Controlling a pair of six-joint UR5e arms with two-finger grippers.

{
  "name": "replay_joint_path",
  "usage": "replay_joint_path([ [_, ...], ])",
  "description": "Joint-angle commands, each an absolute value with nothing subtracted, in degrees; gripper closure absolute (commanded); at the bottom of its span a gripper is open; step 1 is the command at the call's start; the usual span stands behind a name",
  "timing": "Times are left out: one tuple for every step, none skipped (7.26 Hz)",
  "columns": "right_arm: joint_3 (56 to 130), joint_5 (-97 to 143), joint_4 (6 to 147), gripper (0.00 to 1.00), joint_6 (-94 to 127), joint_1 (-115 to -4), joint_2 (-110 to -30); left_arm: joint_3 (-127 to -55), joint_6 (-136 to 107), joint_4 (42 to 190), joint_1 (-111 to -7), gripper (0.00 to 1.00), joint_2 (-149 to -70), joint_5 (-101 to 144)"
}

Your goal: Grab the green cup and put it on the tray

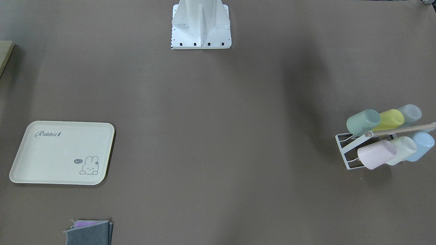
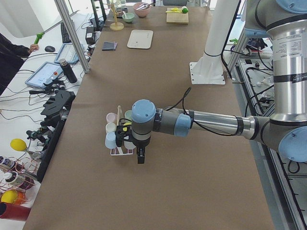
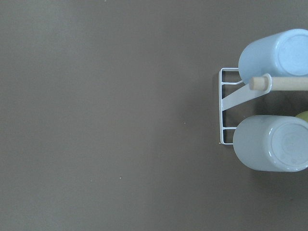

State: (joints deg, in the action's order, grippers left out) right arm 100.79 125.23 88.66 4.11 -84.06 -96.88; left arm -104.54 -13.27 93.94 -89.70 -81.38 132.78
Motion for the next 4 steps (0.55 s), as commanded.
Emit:
replay_joint_path([
  [99.76, 124.54, 88.77, 0.00, 4.13, -83.41, -96.07, -104.15, -12.14, 95.87, -89.65, 0.01, -79.99, 132.72],
  [97.15, 124.98, 88.60, 0.00, 3.96, -83.41, -95.63, -104.06, -12.13, 95.80, -89.65, 0.02, -79.89, 132.80],
  [94.86, 124.89, 88.59, 0.00, 4.30, -82.71, -93.80, -103.71, -12.13, 95.89, -89.65, 0.02, -79.81, 132.80],
  [94.14, 125.15, 88.68, 0.00, 4.39, -82.71, -92.65, -103.80, -12.13, 96.15, -89.65, 0.02, -79.72, 132.80],
])
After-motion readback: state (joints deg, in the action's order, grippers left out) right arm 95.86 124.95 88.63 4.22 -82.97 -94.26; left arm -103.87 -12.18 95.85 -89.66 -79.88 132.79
